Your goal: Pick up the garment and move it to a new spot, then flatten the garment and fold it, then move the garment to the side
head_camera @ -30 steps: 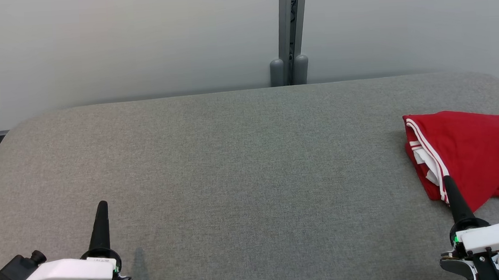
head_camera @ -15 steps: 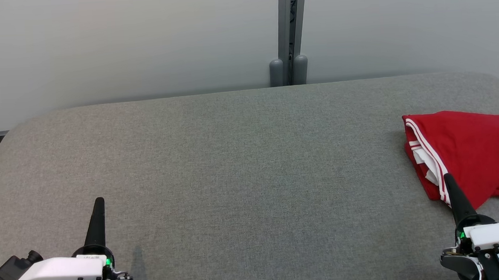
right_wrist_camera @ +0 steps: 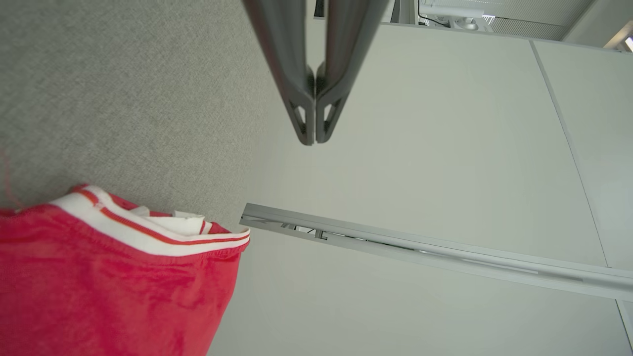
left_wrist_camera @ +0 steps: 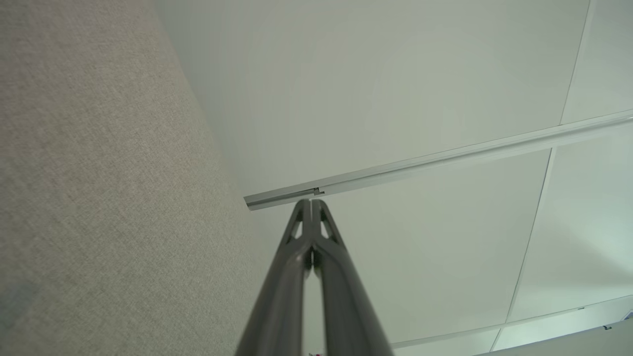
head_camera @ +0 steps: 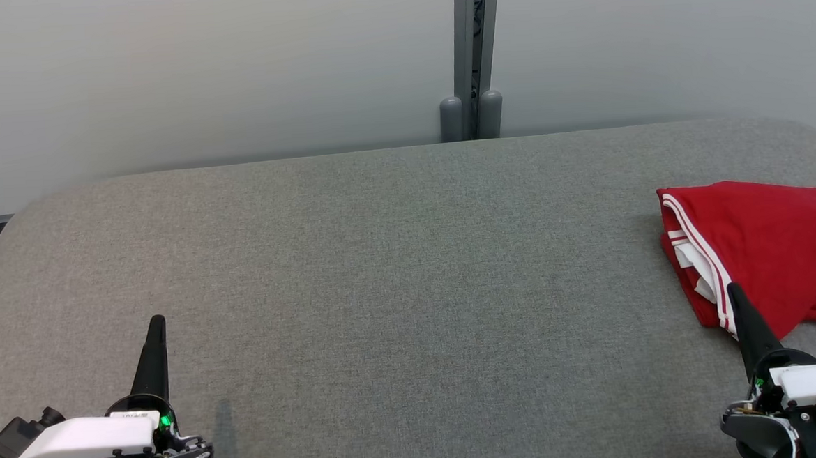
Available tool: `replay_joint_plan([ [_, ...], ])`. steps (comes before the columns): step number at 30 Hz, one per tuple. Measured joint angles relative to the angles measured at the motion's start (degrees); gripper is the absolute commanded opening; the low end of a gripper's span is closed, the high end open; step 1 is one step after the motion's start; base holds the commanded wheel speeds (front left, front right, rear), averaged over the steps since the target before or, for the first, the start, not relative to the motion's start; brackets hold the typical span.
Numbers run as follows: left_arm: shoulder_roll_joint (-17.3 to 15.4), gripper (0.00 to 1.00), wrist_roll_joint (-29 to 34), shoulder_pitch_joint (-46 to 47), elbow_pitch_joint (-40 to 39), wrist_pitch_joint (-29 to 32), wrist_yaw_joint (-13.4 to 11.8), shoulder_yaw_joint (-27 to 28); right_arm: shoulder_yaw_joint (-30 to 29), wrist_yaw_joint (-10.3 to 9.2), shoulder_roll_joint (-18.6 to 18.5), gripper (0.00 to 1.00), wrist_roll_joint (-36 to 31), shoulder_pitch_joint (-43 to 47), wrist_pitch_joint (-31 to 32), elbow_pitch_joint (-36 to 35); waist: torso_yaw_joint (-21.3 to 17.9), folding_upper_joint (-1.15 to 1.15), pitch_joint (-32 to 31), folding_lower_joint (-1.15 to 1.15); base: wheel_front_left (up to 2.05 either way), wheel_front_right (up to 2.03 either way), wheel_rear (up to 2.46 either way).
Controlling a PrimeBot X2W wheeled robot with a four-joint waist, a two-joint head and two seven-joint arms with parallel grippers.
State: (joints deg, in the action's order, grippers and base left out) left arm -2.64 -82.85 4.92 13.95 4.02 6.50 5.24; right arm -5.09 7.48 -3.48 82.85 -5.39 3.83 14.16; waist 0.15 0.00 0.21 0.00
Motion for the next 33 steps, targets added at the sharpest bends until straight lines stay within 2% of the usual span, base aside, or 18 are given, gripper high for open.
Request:
replay_joint_plan([
  [24, -0.1, 0.00, -9.1, 0.7, 0.1, 2.5, 0.8, 1.1, -1.4, 0.00, 0.6, 0.00, 8.8, -0.5, 2.6, -0.1, -0.1, 0.00, 0.0, 0.00, 0.00, 0.00, 0.00],
  [33, -0.1, 0.00, -9.5, 0.9, 0.1, 2.5, 0.9, 1.2, -1.5, 0.00, 0.7, 0.00, 9.5, -0.5, 2.7, -0.1, -0.2, 0.00, 0.0, 0.00, 0.00, 0.00, 0.00],
])
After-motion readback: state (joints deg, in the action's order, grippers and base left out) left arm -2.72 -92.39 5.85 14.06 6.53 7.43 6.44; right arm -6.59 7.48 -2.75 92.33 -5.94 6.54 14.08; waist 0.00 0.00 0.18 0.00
